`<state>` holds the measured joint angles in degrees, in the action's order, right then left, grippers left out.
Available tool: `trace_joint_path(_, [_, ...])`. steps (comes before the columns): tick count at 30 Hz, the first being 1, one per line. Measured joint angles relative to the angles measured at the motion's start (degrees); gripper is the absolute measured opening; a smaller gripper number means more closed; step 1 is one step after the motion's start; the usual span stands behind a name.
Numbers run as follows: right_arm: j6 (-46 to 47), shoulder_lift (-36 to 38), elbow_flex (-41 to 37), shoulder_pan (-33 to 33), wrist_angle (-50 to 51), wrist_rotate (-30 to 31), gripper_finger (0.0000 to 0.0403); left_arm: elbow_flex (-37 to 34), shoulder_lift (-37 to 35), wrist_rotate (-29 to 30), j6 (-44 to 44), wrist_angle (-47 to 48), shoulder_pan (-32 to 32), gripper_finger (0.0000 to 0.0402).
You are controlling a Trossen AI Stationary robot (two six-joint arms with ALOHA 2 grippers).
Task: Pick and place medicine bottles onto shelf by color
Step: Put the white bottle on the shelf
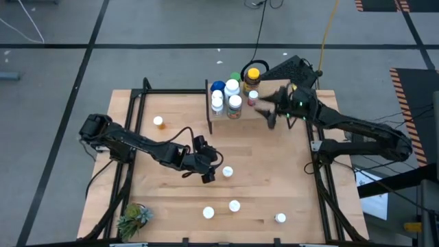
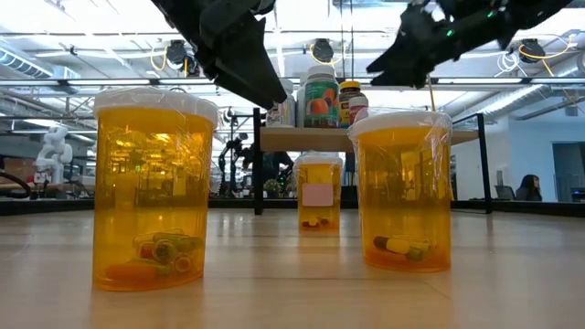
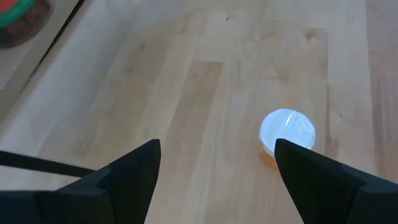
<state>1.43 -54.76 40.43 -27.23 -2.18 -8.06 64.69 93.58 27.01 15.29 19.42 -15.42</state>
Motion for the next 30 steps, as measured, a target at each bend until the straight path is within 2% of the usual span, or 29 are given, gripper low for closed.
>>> trace_joint_path(2, [2.38, 1.37, -0.88, 7.18, 0.77, 3.26, 0.026, 0.0, 0.0, 0.0, -2.09, 0.0, -0.1, 0.0319])
trace_joint_path(4, [3.92, 1.71, -1.43, 16.6, 1.26, 8.98, 0.0258, 0.0, 0.0, -0.02, -3.46, -0.02, -0.13, 0.0319])
trace_joint_path(8, [6.48, 0.44, -1.52, 35.8, 2.89, 27.31, 0.0257, 0.03, 0.02, -0.02, -4.39, -1.62, 0.39, 0.0319])
trace_joint_path(11, [12.03, -2.55, -1.51, 48.27, 2.91, 37.81, 0.0256, 0.88, 0.02, -0.05, -4.68, -2.96, 0.38, 0.0319])
trace_joint_path(15, [24.01, -9.17, 0.1, 61.13, 4.44, 46.2, 0.0256, 2.53, 0.04, -0.08, -7.54, -3.9, -0.48, 0.0319])
trace_joint_path(18, [34.16, -15.58, 4.52, 67.62, 10.31, 48.15, 0.0256, 4.05, 0.04, -0.2, -9.93, -5.84, -1.32, 0.0319])
trace_joint_path(22, [49.01, -24.89, 15.33, 73.15, 27.17, 48.09, 0.0252, 6.54, 0.04, -0.21, -13.23, -6.59, -2.82, 0.0319])
trace_joint_path(26, [63.16, -32.76, 25.8, 77.15, 43.13, 42.35, 0.0249, 7.64, 0.04, -0.24, -15.56, -6.33, -3.67, 0.0319])
trace_joint_path(30, [72.9, -37.42, 30.68, 80.47, 49.55, 34.55, 0.0248, 7.91, 0.04, -0.22, -16.4, -5.99, -3.82, 0.0319])
